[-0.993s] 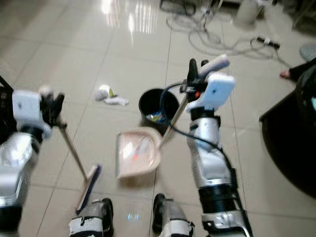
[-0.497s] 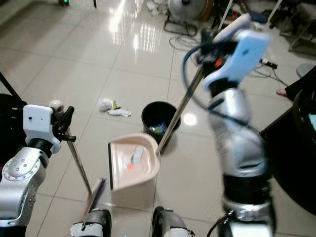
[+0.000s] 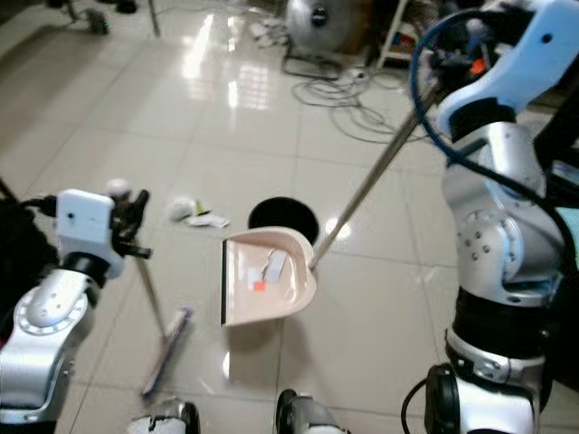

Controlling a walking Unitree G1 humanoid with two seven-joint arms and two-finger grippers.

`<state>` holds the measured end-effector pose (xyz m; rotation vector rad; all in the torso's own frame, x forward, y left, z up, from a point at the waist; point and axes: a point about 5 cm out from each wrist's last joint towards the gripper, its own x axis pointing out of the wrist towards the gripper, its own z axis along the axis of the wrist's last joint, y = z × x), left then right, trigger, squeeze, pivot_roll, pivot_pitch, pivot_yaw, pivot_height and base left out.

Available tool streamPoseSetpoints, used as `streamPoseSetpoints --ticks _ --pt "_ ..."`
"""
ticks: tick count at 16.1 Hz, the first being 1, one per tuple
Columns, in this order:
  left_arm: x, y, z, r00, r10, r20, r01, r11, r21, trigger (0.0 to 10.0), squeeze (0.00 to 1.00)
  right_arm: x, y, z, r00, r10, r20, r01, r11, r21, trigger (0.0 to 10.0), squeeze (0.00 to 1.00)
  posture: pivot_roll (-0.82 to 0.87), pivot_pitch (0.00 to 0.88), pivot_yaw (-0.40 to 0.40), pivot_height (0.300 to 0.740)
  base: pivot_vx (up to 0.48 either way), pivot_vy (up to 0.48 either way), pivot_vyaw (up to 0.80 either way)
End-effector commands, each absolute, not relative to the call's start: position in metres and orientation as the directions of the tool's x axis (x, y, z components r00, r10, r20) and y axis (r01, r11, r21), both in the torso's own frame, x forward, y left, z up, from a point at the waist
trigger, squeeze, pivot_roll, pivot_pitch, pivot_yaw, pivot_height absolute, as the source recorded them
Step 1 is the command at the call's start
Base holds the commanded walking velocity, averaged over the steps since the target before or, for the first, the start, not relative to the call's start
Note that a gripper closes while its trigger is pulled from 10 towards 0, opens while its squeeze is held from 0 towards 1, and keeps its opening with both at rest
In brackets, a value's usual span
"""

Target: Sweep floor

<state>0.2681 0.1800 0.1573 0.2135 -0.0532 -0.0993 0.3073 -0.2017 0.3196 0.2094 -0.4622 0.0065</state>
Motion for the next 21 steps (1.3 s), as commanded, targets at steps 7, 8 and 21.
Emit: streamPoseSetpoints --ticks 7,8,21 --pt "0.269 0.171 0.162 0.989 -0.127 0.072 0.11 0.972 0.207 10.0 0.0 0.296 -0.209 0.339 0.864 -0.072 0.498 -0.066 0.965 0.254 10.0 0.0 0.1 0.064 -0.079 0.74 0.351 0.0 0.0" --pt "0.269 0.171 0.162 0.989 -0.128 0.072 0.11 0.972 0.207 10.0 0.0 0.296 -0.209 0.338 0.865 -0.075 0.496 -0.064 0.964 0.258 10.0 0.0 0.1 0.064 -0.079 0.74 0.439 0.0 -0.41" --pt "0.269 0.173 0.16 0.99 -0.126 0.068 0.108 0.969 0.224 10.0 0.0 0.295 -0.206 0.332 0.87 -0.081 0.486 -0.064 0.959 0.275 10.0 0.0 0.1 0.058 -0.076 0.74 0.439 0.0 -0.04"
